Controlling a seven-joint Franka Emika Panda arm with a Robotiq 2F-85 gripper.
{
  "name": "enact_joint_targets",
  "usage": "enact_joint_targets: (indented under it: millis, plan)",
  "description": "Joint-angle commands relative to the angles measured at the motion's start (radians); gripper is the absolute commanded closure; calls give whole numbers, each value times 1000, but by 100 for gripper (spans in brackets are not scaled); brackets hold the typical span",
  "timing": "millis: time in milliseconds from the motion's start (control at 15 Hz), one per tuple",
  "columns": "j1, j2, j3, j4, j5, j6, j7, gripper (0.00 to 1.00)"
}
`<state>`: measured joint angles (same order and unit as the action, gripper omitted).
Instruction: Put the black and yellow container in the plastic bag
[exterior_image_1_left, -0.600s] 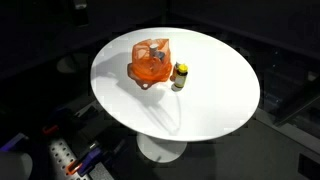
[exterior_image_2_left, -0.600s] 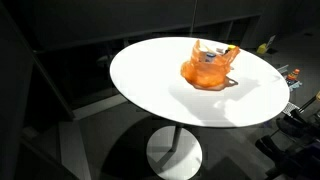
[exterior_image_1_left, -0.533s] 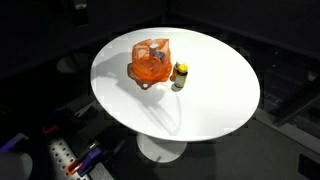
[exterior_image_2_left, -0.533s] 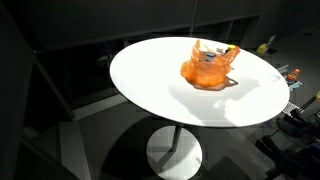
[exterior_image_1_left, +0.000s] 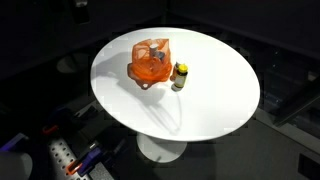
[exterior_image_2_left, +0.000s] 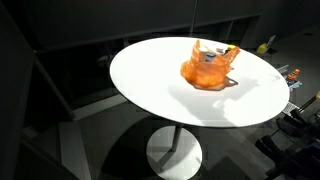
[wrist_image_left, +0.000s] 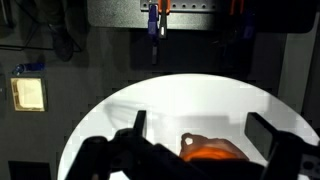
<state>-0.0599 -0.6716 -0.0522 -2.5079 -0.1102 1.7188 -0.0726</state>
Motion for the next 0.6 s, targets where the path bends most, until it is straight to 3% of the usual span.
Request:
enact_joint_targets:
  millis: [0, 533]
  plan:
    - [10, 59, -2, 83, 9, -10, 8, 0]
    - [2, 270, -27, 322, 21, 34, 2, 0]
